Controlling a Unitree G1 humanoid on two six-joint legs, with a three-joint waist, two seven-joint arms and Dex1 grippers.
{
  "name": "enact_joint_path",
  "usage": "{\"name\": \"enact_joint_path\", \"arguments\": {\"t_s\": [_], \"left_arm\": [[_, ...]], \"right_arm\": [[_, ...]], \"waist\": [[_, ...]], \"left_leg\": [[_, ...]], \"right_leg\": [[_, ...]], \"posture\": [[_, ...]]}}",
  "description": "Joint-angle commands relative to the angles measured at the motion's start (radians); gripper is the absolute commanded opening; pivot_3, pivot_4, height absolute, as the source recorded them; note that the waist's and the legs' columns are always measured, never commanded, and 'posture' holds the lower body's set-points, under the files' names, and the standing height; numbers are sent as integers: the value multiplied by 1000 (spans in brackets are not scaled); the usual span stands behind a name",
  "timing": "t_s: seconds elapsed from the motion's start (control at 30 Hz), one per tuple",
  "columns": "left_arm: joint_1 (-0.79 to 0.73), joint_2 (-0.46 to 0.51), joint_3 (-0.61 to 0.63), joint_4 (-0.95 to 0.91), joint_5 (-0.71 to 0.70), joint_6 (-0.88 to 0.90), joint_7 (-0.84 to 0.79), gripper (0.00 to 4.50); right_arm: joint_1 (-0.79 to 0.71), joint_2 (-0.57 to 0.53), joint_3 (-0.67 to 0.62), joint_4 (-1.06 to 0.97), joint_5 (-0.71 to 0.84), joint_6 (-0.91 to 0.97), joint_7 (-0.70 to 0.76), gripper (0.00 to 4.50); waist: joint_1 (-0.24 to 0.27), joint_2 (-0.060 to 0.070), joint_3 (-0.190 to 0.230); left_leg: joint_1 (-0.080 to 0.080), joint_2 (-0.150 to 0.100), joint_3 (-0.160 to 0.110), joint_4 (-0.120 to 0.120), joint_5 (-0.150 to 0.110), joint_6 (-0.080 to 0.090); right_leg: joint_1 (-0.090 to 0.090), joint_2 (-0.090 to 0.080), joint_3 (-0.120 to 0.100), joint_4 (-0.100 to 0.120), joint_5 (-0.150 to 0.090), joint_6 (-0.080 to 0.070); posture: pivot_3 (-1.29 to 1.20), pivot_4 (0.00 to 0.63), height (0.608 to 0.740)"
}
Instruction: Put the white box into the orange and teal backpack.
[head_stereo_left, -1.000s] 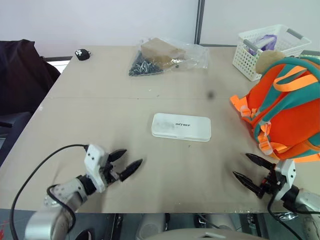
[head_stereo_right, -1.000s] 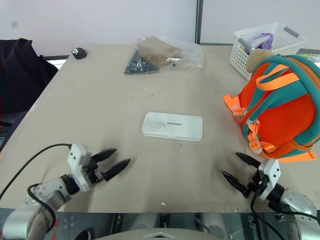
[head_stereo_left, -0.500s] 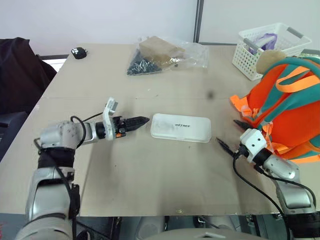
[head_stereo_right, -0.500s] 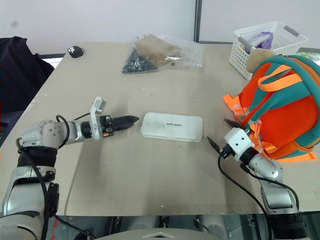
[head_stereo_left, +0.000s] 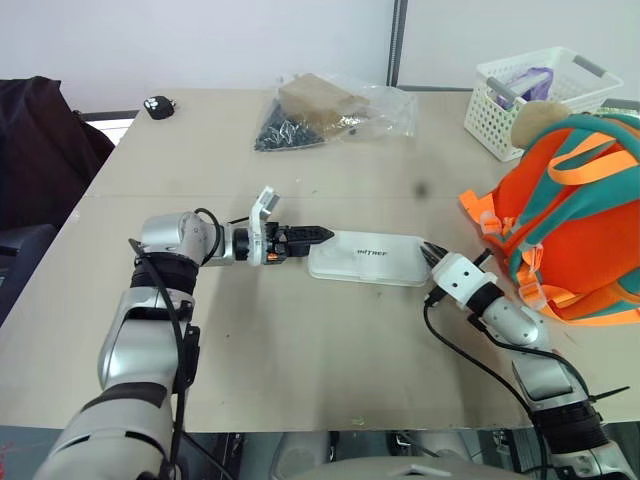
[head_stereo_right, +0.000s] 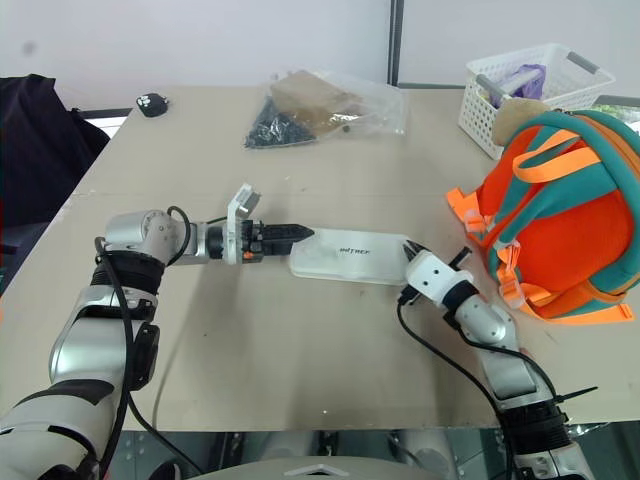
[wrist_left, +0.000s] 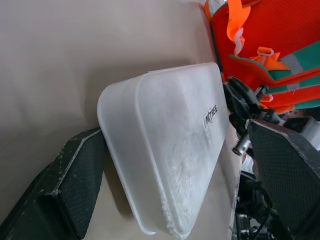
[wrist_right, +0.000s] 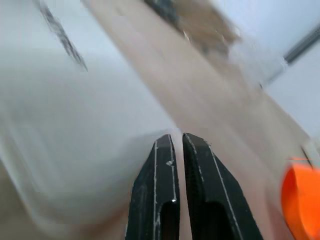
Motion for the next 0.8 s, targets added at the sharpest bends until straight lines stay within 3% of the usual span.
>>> {"name": "enact_joint_path", "arguments": {"t_s": [0.03,0.33,0.6,0.8], "left_arm": [[22,-49,-47,13,18,59,-18,4500],[84,-56,-33,-51,31,75,-14,4500],[181,46,-10,-232,-11,152,-16,4500],[267,56,2,-362,-46,237,47,4500]], "right_arm": [[-15,27,21,-45,49,69,30,64],[4,35,-17,-94,71,131,-5,64],[210,-37,-182,-302,33,270,-56,64],[194,7,-85,-325,69,408,12,64]], "waist": [[5,0,0],[8,0,-1],[-20,-1,-2],[-36,-1,-2]], "left_leg": [[0,-1,-1,0,0,0],[-1,-1,-3,0,0,1],[0,0,-4,0,0,0],[5,-1,-11,-3,-1,1]], "right_leg": [[0,0,0,0,0,1],[0,-1,2,0,-1,1],[0,0,6,1,-2,3],[-1,5,15,2,-2,3]], "posture": [[0,150,725],[0,150,725],[0,150,725],[0,150,725]]}}
